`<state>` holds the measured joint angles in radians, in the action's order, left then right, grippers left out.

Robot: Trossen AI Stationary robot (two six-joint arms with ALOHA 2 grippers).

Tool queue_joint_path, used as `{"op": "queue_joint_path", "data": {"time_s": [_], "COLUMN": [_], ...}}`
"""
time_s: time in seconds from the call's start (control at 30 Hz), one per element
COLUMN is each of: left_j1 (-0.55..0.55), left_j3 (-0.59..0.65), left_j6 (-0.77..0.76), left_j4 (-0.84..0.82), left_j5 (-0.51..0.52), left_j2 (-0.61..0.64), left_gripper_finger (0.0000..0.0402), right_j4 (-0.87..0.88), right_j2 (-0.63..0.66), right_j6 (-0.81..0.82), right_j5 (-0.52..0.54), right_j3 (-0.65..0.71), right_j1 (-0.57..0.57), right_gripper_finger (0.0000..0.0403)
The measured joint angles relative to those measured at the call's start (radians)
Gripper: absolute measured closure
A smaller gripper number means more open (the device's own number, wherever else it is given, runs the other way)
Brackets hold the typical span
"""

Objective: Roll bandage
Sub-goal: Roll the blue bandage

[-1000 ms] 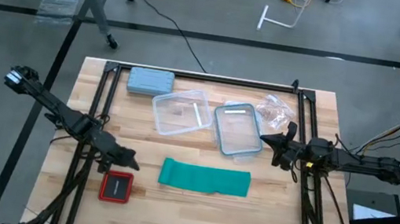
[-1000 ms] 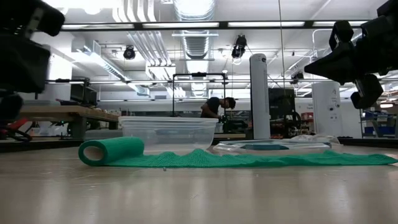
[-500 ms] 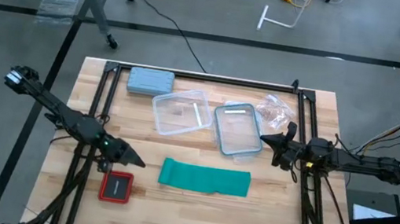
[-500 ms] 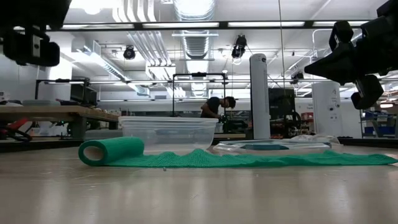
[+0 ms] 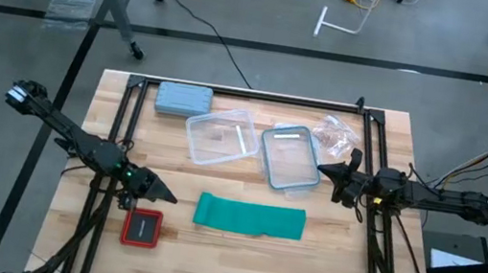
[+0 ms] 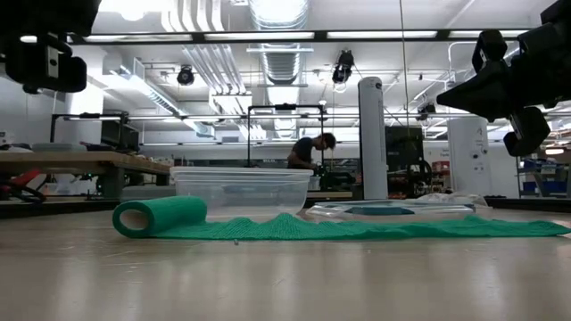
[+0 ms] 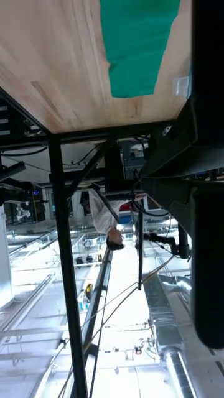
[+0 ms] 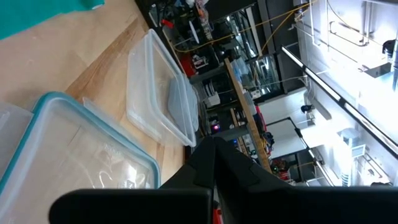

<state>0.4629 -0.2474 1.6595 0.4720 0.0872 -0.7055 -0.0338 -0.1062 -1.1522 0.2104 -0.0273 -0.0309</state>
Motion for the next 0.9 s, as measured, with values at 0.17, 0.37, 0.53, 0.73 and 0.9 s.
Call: {"op": "queue_joint_path", "data": {"time_s": [0.17, 0.37, 0.53, 0.73, 0.9], "left_j1": [0.0, 0.0, 0.001, 0.001, 0.001], "left_j3": [0.0, 0.0, -0.001, -0.002, -0.002], "left_j6": [0.0, 0.0, 0.0, 0.009, 0.03], "left_j4": [0.0, 0.013, 0.195, 0.306, 0.315], "left_j5": [0.0, 0.001, -0.005, 0.013, 0.012], "left_j2": [0.0, 0.0, -0.001, 0.001, -0.003], "left_gripper_finger": [0.0393, 0.0393, 0.0393, 0.0393, 0.0393], "right_j4": [0.0, 0.0, -0.001, -0.001, 0.0], "right_j2": [0.0, 0.0, 0.0, 0.0, 0.0], "right_j6": [0.0, 0.0, 0.0, 0.0, 0.0], "right_j5": [0.0, 0.0, 0.0, 0.0, 0.0], "right_j3": [0.0, 0.0, -0.001, -0.001, -0.001], "right_j1": [0.0, 0.0, 0.0, 0.0, 0.0], "right_gripper_finger": [0.0403, 0.0403, 0.0403, 0.0403, 0.0403]}}
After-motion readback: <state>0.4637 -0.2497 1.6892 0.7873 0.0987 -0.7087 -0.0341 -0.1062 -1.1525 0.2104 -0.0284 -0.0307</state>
